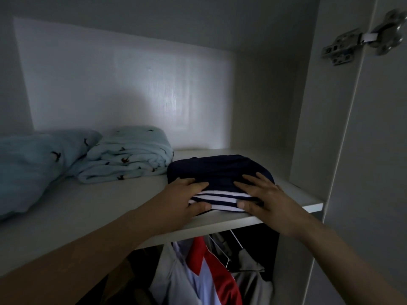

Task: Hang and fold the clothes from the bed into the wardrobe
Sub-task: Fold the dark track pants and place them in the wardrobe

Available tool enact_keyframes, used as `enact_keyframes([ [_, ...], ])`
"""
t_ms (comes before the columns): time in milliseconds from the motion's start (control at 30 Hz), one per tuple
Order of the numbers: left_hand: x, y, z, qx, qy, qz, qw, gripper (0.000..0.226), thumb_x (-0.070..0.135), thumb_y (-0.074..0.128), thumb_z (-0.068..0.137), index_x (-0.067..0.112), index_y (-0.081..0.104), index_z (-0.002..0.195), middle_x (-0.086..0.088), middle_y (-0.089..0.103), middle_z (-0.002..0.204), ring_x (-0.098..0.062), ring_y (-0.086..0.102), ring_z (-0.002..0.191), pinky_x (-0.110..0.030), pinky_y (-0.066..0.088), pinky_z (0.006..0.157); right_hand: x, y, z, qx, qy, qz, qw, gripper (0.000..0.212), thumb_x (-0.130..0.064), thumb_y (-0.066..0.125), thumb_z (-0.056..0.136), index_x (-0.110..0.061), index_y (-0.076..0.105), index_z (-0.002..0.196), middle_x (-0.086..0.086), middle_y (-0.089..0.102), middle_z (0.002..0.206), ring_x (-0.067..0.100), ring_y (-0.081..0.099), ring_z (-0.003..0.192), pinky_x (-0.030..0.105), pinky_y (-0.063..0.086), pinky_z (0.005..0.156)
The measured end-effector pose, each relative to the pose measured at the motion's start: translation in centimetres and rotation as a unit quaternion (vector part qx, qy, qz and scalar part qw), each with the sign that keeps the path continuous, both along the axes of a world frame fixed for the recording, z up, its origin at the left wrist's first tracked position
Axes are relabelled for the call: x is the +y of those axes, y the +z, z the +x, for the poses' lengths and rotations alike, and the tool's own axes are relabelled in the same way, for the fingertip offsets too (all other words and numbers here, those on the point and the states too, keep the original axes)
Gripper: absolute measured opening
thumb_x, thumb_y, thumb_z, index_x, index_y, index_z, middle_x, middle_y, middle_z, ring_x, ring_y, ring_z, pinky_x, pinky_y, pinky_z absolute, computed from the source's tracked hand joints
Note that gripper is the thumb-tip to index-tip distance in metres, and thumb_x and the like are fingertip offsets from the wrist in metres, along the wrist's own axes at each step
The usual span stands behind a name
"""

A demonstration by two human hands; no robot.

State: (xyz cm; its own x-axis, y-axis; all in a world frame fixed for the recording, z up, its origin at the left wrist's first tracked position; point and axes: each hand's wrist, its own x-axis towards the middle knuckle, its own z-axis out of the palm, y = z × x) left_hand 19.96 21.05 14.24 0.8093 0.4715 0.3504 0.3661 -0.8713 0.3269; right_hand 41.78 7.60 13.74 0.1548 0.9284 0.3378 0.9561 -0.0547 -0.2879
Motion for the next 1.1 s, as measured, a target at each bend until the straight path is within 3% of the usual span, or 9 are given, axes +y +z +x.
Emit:
enact_keyframes([
  [267,2.9,0.1,1.2,0.027,0.002,0.015,1.000,0.062,0.053,0.048,0.093,0.030,0.031,0.147,0.005,0.034,0.149,-0.008,0.030,0.135,-0.015,0.022,0.104,3.3,0.1,2.2,0.001,0.007,-0.023,1.000,0.062,-0.055,0.054,0.089,-0.042,0.032,0.146,-0.011,0.019,0.159,0.010,0.000,0.149,0.048,0.013,0.120],
  [500,5.8,0.2,2.4,0.036,0.014,0.006,0.999,0.058,0.048,0.047,0.095,0.026,0.034,0.147,0.003,0.041,0.144,-0.010,0.037,0.130,-0.025,0.032,0.108,7.9,-0.4,4.0,-0.003,0.018,-0.023,1.000,0.061,-0.055,0.054,0.090,-0.041,0.033,0.146,-0.008,0.021,0.159,0.013,0.003,0.149,0.051,0.016,0.118],
  [633,7.6,0.5,4.3,0.040,0.028,0.001,0.999,0.054,0.047,0.047,0.095,0.026,0.038,0.144,0.002,0.046,0.139,-0.011,0.042,0.125,-0.030,0.036,0.106,10.5,0.2,6.0,-0.001,0.024,-0.035,0.999,0.060,-0.052,0.053,0.092,-0.038,0.033,0.147,-0.007,0.021,0.159,0.015,0.004,0.149,0.043,0.012,0.121],
  [800,10.4,0.6,6.3,0.040,0.060,0.002,0.997,0.054,0.047,0.047,0.096,0.025,0.038,0.144,0.001,0.044,0.139,-0.013,0.043,0.124,-0.020,0.034,0.103,14.1,0.9,7.8,-0.027,0.038,-0.051,0.998,0.061,-0.051,0.051,0.094,-0.035,0.030,0.149,-0.006,0.018,0.160,0.016,0.003,0.149,0.035,0.009,0.120],
  [1100,14.3,0.3,9.0,0.017,0.117,0.003,0.993,0.060,0.045,0.049,0.095,0.021,0.033,0.147,-0.004,0.035,0.149,-0.017,0.037,0.133,-0.023,0.028,0.110,19.5,0.8,10.5,-0.051,0.046,-0.048,0.996,0.059,-0.052,0.048,0.095,-0.035,0.030,0.149,-0.006,0.020,0.159,0.019,0.005,0.149,0.052,0.017,0.117],
])
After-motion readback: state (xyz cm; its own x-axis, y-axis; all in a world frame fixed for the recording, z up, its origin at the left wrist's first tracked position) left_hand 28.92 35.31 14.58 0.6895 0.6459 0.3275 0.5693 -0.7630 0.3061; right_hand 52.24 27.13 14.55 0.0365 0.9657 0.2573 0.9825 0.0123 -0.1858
